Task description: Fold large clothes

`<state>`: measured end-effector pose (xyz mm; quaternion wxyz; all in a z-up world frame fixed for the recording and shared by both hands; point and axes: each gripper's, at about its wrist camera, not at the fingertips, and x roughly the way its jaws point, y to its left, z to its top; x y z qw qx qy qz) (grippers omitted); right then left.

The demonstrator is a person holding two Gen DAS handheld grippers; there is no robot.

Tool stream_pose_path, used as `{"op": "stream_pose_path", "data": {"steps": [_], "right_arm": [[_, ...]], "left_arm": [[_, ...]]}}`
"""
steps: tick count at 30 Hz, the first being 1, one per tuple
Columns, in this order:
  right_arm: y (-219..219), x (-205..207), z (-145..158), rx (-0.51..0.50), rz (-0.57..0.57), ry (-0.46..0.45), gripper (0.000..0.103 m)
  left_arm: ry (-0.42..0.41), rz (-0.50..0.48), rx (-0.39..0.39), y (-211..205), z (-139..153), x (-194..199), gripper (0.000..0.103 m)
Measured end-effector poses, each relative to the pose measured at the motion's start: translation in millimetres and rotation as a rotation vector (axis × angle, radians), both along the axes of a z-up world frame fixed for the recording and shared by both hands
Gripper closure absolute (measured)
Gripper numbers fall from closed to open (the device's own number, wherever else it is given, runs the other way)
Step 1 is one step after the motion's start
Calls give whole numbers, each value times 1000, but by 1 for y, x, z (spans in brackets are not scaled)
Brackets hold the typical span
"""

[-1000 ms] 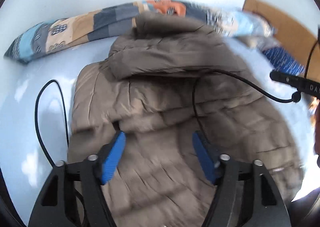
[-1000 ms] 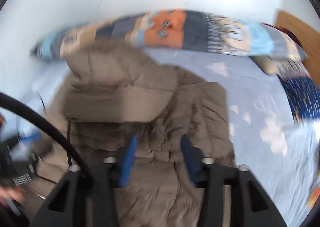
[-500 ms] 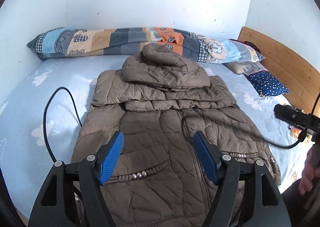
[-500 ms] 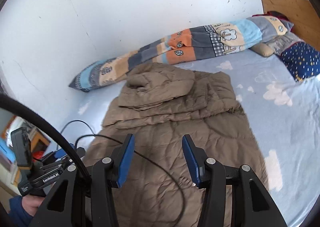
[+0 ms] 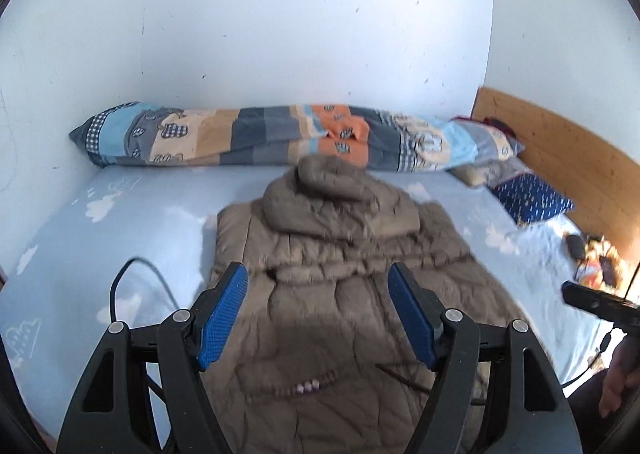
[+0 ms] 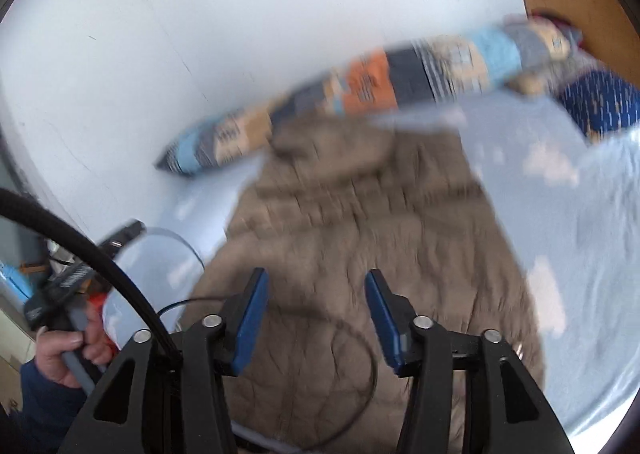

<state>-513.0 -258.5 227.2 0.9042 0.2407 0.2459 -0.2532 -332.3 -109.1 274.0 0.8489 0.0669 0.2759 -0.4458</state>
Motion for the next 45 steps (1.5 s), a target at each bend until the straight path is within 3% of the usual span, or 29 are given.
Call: {"op": "stream_pose_path", "data": {"steps": [5, 11, 14, 17, 19, 24, 26, 32, 34, 37, 41, 45], "right_arm": [[-33, 2, 28, 26, -39, -75, 40], [-73, 37, 52, -19, -39, -35, 40], [-99, 72, 60, -30, -16, -12, 40], [-127, 125, 65, -76, -4, 40, 40], [-142, 172, 58, -100, 42, 103, 37], [-169, 279, -4, -100, 66, 235, 41], [-176, 300, -40, -70, 53, 289, 65], [-177, 295, -135, 2, -8, 425, 67], [-185, 290, -150, 47, -5, 421, 67], [-184, 289, -133, 50, 19, 434, 66], [-169, 284, -75, -20, 51, 337, 66], [-182, 280, -44, -78, 15, 320, 62]], "left_arm": [[-57, 13, 27, -18, 1, 28, 30], [-27, 61, 40, -39, -30, 79, 28], [-14, 85, 55, -59, -47, 102, 28], [15, 101, 5, -75, -60, 124, 28], [16, 99, 45, -89, -71, 138, 28], [9, 86, 104, -98, -84, 154, 28], [20, 87, 118, -96, -88, 158, 28], [54, 87, 143, -101, -100, 165, 28], [59, 86, 149, -100, -102, 165, 28], [76, 80, 137, -99, -100, 168, 28], [99, 59, 95, -102, -86, 177, 28], [155, 18, 85, -135, -75, 199, 26]]}}
